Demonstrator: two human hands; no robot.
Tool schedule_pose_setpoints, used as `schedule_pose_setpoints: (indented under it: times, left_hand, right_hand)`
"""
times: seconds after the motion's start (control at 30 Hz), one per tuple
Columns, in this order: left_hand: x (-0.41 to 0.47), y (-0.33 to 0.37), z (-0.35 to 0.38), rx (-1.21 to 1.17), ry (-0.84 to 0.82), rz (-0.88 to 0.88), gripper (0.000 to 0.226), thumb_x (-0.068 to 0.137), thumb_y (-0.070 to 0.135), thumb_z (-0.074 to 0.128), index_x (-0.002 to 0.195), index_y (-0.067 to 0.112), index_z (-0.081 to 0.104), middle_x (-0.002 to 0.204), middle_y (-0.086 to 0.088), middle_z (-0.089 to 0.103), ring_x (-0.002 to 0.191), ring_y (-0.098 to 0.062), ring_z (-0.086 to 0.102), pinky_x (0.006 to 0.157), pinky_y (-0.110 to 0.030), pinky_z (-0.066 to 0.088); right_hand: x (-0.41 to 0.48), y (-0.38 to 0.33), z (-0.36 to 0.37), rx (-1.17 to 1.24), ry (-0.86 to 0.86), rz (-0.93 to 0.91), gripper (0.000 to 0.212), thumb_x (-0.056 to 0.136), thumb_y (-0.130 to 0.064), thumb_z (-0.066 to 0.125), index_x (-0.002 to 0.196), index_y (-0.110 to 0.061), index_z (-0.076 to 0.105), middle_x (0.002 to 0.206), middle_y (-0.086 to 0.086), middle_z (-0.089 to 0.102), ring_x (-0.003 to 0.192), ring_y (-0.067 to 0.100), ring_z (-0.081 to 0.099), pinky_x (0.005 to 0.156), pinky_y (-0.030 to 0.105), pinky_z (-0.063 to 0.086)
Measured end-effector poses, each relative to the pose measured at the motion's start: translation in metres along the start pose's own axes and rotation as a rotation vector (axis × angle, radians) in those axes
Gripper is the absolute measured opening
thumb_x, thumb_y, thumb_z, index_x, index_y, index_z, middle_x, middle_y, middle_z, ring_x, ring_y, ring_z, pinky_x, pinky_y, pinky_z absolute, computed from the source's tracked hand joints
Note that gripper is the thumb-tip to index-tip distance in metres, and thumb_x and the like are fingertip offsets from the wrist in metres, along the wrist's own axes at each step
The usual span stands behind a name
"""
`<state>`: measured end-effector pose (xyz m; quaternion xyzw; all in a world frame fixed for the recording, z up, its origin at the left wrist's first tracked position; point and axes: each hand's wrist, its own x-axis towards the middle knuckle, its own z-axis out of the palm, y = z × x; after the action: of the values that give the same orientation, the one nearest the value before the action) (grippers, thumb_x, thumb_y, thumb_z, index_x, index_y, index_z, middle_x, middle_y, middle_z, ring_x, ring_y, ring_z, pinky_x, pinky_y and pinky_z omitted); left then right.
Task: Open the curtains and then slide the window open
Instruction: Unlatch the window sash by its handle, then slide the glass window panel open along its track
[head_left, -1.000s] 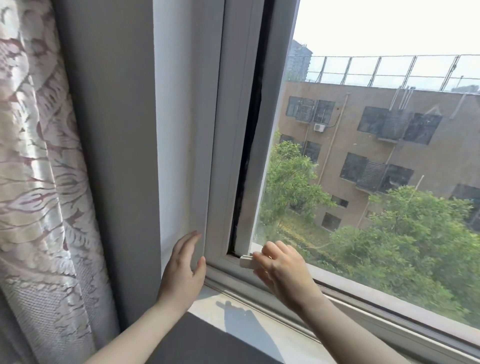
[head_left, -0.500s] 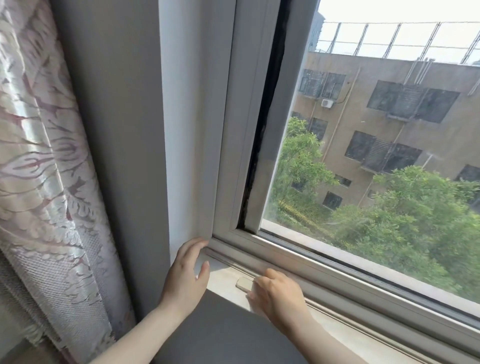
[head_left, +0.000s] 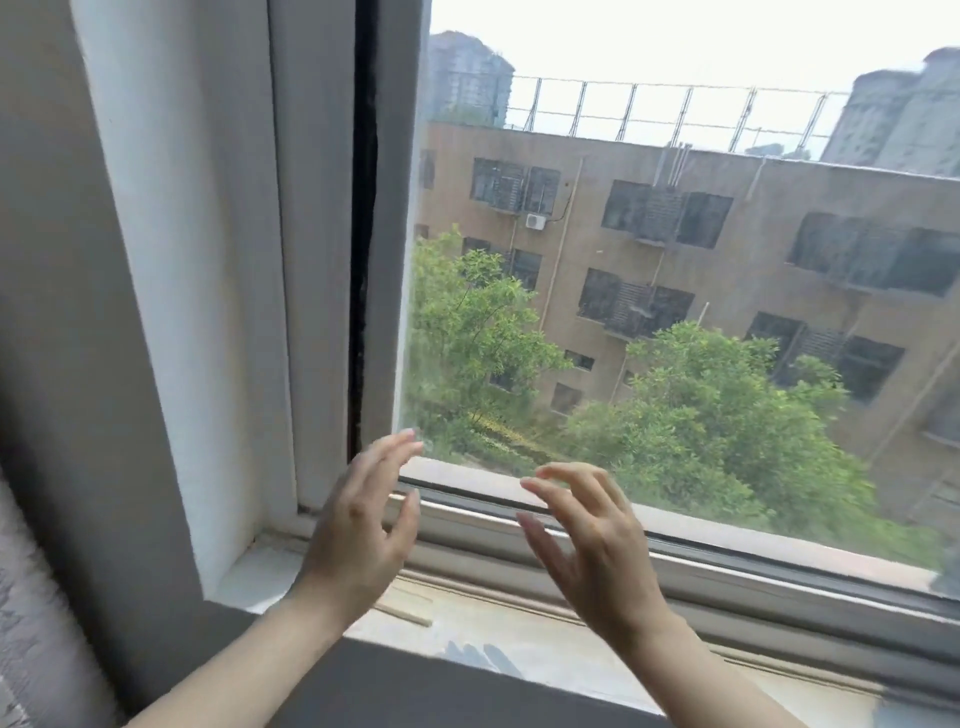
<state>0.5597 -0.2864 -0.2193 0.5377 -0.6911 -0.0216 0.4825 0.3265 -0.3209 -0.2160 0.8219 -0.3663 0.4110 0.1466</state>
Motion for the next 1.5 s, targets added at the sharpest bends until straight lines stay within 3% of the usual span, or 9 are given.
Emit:
schedule_pose_setpoints:
  times: [0.1, 0.2, 0.27, 0.37, 0.5, 0.63, 0.87, 1.3, 1.5]
  left_hand:
    - [0.039, 0.054, 0.020, -0.023, 0.042, 0.283, 0.044, 0.087, 0.019, 0.050, 0.130, 0.009, 0.051, 0.140, -0.006, 0.046, 0.134, -0.019, 0.039, 0.114, -0.033, 0.030]
    - [0.069, 0.095, 0.042, 0.071, 0.149, 0.482, 0.056, 0.086, 0.023, 0.056, 0.137, 0.006, 0.041, 0.149, -0.017, 0.033, 0.140, -0.035, 0.026, 0.114, -0.054, 0.023]
    - [0.087, 0.107, 0.051, 0.206, 0.202, 0.515, 0.068, 0.087, 0.036, 0.055, 0.143, 0.008, 0.028, 0.155, -0.018, 0.015, 0.143, -0.042, 0.012, 0.113, -0.063, 0.011]
    - [0.112, 0.122, 0.066, 0.347, 0.187, 0.471, 0.085, 0.089, 0.059, 0.041, 0.147, 0.006, 0.011, 0.156, -0.013, -0.007, 0.143, -0.043, -0.003, 0.112, -0.066, -0.003]
    - [0.130, 0.136, 0.095, 0.546, 0.081, 0.452, 0.092, 0.085, 0.074, 0.024, 0.148, 0.007, 0.018, 0.155, -0.020, -0.001, 0.142, -0.047, 0.000, 0.107, -0.072, 0.002]
    - [0.136, 0.132, 0.113, 0.630, 0.197, 0.446, 0.095, 0.081, 0.077, 0.035, 0.146, 0.007, 0.025, 0.154, -0.022, 0.003, 0.140, -0.049, 0.001, 0.107, -0.073, 0.001]
    - [0.142, 0.127, 0.125, 0.616, 0.328, 0.478, 0.099, 0.079, 0.077, 0.038, 0.146, 0.007, 0.017, 0.155, -0.017, -0.008, 0.141, -0.047, -0.006, 0.107, -0.072, -0.003]
    - [0.141, 0.163, 0.159, 0.524, 0.353, 0.490, 0.099, 0.079, 0.078, 0.038, 0.147, 0.013, 0.006, 0.155, -0.007, -0.021, 0.141, -0.044, -0.006, 0.108, -0.070, -0.006]
    - [0.137, 0.191, 0.180, 0.535, 0.326, 0.500, 0.096, 0.081, 0.076, 0.039, 0.146, 0.012, 0.012, 0.153, -0.014, -0.004, 0.139, -0.047, 0.001, 0.108, -0.070, -0.004]
  right_hand:
    - [-0.006, 0.038, -0.061, -0.161, 0.170, 0.096, 0.039, 0.091, -0.034, 0.061, 0.125, -0.014, 0.060, 0.129, 0.010, 0.057, 0.121, 0.030, 0.053, 0.102, 0.047, 0.043]
    - [-0.009, 0.065, -0.106, -0.316, 0.272, 0.190, 0.062, 0.092, -0.040, 0.057, 0.144, -0.016, 0.036, 0.153, 0.015, 0.030, 0.144, 0.035, 0.026, 0.117, 0.057, 0.021]
    - [-0.002, 0.078, -0.123, -0.344, 0.326, 0.315, 0.075, 0.093, -0.049, 0.052, 0.152, -0.017, 0.018, 0.161, 0.018, 0.011, 0.150, 0.037, 0.005, 0.119, 0.059, 0.004]
    - [0.017, 0.104, -0.138, -0.278, 0.482, 0.622, 0.083, 0.092, -0.064, 0.038, 0.155, -0.021, 0.005, 0.164, 0.014, -0.007, 0.150, 0.038, -0.009, 0.115, 0.068, 0.002]
    - [0.037, 0.139, -0.135, -0.172, 0.578, 0.860, 0.089, 0.083, -0.080, 0.009, 0.155, -0.029, -0.004, 0.164, 0.006, -0.017, 0.148, 0.036, -0.018, 0.114, 0.068, -0.003]
    - [0.042, 0.152, -0.122, -0.227, 0.647, 0.864, 0.082, 0.087, -0.076, 0.008, 0.154, -0.030, -0.008, 0.164, 0.006, -0.014, 0.149, 0.034, -0.017, 0.113, 0.067, -0.008]
    - [0.041, 0.174, -0.116, -0.341, 0.783, 0.788, 0.072, 0.094, -0.060, 0.021, 0.155, -0.022, 0.015, 0.164, 0.012, 0.005, 0.151, 0.034, -0.003, 0.115, 0.065, -0.003]
    - [0.021, 0.215, -0.142, -0.374, 0.851, 0.736, 0.069, 0.095, -0.052, 0.025, 0.156, -0.021, 0.013, 0.164, 0.015, 0.005, 0.150, 0.037, -0.002, 0.114, 0.067, -0.001]
    - [0.008, 0.237, -0.163, -0.360, 0.838, 0.751, 0.069, 0.095, -0.053, 0.023, 0.156, -0.023, 0.009, 0.165, 0.011, 0.000, 0.151, 0.033, -0.006, 0.115, 0.065, -0.004]
